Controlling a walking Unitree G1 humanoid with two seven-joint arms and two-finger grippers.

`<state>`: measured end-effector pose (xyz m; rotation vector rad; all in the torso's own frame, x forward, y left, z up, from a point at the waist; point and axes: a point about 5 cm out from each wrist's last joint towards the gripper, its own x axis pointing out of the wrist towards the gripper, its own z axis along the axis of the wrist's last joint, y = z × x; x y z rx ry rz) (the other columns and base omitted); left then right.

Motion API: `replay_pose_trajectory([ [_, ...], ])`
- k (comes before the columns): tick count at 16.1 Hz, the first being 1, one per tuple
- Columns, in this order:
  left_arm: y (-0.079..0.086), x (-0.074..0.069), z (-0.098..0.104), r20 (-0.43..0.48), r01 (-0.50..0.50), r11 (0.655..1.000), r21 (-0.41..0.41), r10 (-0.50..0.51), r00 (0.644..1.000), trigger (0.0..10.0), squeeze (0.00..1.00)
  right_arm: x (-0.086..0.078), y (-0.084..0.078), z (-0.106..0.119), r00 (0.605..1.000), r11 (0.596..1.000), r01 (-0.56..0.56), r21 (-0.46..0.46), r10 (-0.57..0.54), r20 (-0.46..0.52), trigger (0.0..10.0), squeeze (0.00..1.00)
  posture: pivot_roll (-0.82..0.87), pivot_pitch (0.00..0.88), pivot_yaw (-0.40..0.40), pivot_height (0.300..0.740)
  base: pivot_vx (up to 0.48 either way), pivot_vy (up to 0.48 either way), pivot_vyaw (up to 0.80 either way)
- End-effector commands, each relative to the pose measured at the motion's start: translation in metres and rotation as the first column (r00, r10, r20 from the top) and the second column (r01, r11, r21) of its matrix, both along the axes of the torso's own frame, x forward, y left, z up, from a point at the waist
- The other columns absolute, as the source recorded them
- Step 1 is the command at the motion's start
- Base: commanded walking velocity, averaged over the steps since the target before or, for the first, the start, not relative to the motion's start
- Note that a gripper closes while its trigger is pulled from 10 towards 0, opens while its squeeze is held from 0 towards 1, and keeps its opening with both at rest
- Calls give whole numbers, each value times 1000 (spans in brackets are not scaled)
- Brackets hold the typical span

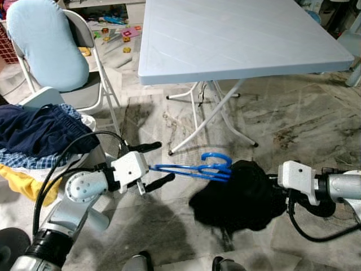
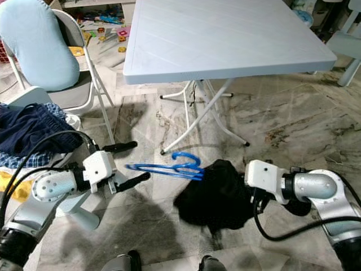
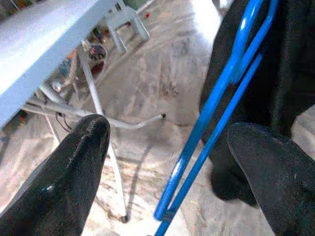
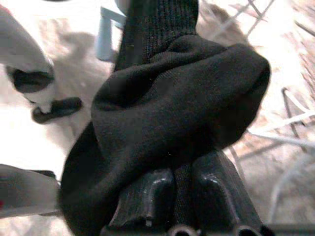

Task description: Hang hanger

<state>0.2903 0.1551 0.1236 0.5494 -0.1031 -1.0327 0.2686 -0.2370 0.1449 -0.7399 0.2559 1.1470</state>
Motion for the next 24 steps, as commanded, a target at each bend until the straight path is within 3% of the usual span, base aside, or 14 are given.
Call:
replay_pose_trajectory([
  [1,1,-1,-5,-35,13,999,36,-12,999,10000,0,-1,1,10,1000,1000,-23,21,23,17,10000,0,-82,172,57,740,0,0,0],
  [3,-5,-6,-16,-118,80,996,51,-73,990,10000,0,-5,5,13,999,998,-45,44,45,-2,10000,0,-90,171,56,740,0,0,0],
  [6,-10,-4,-18,-145,114,993,34,-108,984,10000,0,-15,10,18,995,993,-84,80,87,-39,10000,0,-97,171,57,740,0,0,0],
  [7,-11,-2,-15,-147,109,994,6,-107,983,9490,0,-19,10,17,993,992,-94,89,100,-68,10000,0,-97,171,57,740,0,0,0],
  [8,-12,0,-12,-149,104,994,-20,-106,983,1490,0,-20,10,16,993,992,-91,89,97,-66,10000,0,-102,171,58,740,0,0,0],
  [9,-13,0,-10,-157,115,993,-37,-119,980,0,0,-22,10,14,993,992,-88,89,94,-67,10000,0,-102,171,59,740,0,0,0],
  [18,-22,-2,5,-193,207,973,-99,-223,955,0,0,-28,23,0,987,989,-106,99,117,-114,10000,0,-88,167,62,740,0,0,0],
  [21,-22,-6,1,-231,225,970,-91,-241,943,0,0,-30,24,-2,986,989,-106,103,118,-118,10000,0,-91,167,64,740,0,0,0],
  [24,-21,-14,-8,-320,265,961,-76,-275,907,0,0,-28,24,1,988,989,-103,109,114,-105,10000,0,-93,165,62,740,0,0,0],
])
